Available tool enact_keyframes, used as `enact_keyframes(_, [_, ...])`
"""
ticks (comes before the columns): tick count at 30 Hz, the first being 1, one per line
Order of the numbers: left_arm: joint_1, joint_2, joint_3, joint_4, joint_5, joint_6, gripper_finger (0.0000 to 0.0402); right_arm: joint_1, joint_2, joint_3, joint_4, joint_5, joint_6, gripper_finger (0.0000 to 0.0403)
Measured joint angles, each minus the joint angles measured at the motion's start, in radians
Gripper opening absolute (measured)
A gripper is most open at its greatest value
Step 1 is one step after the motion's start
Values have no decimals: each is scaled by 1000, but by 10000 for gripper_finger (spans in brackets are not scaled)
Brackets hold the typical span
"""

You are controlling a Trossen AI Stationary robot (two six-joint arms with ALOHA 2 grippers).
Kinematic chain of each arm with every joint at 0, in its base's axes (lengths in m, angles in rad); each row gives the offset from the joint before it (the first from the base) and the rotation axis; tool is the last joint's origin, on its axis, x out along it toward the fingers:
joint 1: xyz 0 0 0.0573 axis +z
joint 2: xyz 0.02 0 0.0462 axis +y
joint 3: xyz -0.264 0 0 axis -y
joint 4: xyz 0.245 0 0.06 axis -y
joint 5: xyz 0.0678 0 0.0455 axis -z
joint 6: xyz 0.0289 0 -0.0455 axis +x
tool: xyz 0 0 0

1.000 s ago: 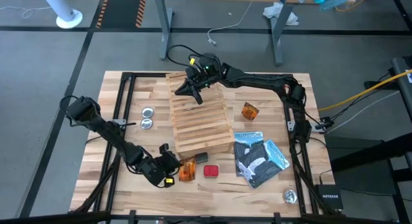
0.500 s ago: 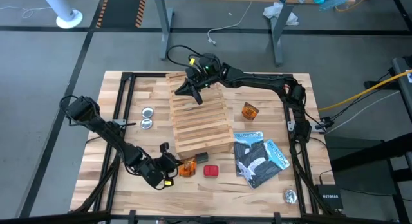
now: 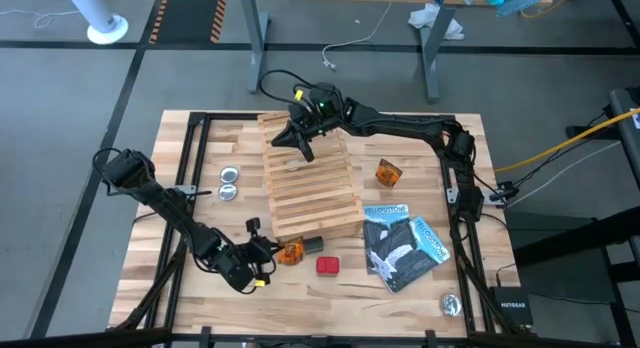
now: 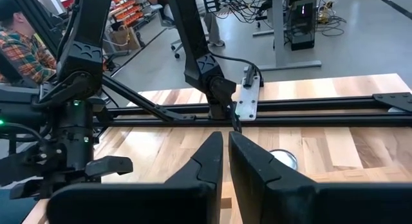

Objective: Shelf spices
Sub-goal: Remove the orange seasoning pack from the shelf

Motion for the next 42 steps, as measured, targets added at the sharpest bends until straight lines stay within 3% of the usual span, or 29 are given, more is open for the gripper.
enact_keyframes(13, [0, -67, 0, -3, -47, 95, 2, -14, 0, 0, 0, 2, -8, 33])
enact_keyframes(22, [0, -67, 0, -9, 29, 123, 6, -14, 0, 0, 0, 2, -8, 33])
enact_keyframes(30, [25, -67, 0, -5, 226, 101, 7, -13, 1, 0, 0, 2, -6, 33])
enact_keyframes(42, [43, -67, 0, -5, 261, 72, 8, -12, 1, 0, 0, -2, -6, 33])
